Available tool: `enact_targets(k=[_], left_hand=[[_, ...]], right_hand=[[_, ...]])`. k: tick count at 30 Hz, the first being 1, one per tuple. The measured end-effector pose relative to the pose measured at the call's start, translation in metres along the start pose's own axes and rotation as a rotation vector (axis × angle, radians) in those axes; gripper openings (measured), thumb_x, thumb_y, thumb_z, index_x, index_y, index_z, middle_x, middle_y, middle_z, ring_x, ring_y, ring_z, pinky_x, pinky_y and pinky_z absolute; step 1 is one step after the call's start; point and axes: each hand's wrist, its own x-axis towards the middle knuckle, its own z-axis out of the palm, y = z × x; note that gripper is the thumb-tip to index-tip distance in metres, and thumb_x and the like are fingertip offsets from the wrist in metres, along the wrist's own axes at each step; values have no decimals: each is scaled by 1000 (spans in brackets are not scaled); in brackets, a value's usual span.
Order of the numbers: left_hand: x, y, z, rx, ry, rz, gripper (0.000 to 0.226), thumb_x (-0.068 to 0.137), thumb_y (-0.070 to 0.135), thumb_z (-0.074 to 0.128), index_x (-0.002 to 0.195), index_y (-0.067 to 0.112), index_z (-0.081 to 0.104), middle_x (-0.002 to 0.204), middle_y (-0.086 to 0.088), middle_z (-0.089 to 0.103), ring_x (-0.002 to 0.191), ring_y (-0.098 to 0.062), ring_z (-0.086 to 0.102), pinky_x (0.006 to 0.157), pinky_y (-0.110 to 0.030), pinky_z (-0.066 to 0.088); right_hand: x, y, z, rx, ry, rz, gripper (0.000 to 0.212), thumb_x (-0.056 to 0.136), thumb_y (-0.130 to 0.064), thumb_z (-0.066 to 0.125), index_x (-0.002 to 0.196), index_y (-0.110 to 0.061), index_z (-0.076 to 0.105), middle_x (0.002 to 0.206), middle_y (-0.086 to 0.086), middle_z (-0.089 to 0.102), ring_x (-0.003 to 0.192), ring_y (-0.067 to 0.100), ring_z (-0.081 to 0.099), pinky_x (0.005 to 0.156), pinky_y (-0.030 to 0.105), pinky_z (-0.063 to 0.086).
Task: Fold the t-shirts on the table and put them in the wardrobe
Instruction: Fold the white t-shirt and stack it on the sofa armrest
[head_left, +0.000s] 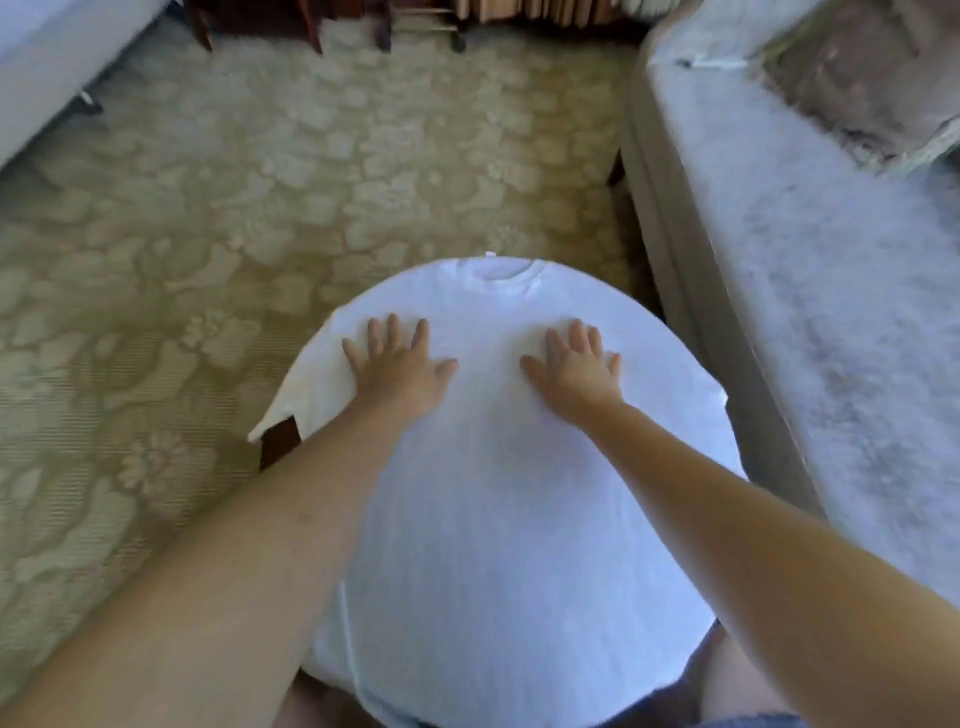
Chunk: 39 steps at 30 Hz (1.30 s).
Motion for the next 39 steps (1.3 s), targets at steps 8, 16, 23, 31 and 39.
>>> enact_targets(k=[8,16,23,31,39], left_hand=[[-4,-1,26,6,118,-7,71,95,66,14,155,31,-1,163,-3,-17,149,-26,-17,117,-57,-8],[-29,2,34,20,109,1,74,94,69,12,155,30,-3,162,-3,-17,149,-26,-17,116,-59,-7],[-70,6,43,54,62,13,78,92,70,14,156,28,-4,162,-6,-17,149,-29,-16,115,-60,-5],[-100,-3,15,156,-148,82,89,87,79,23,155,27,-2,162,-7,-10,148,-34,-4,117,-50,16],[-94,-33,13,132,-48,21,80,92,73,19,156,28,-2,163,-5,-13,149,-30,-12,118,-54,3]], right_hand=[[-11,20,19,-137,98,-18,72,95,-68,15,156,-31,5,164,-3,-10,150,19,-12,118,52,-4],[-33,28,24,-157,101,-39,75,94,-69,12,156,-27,4,164,0,-10,150,21,-11,119,51,-2],[-67,36,31,-139,82,-59,73,95,-66,15,156,-27,3,164,0,-10,150,21,-12,119,51,-3],[-95,50,20,-162,-52,-95,74,96,-64,24,155,-28,-1,163,-2,-15,150,21,-13,120,53,0],[-101,27,8,-244,-23,-113,72,96,-63,32,154,-24,13,163,7,-3,150,29,-4,118,59,6]])
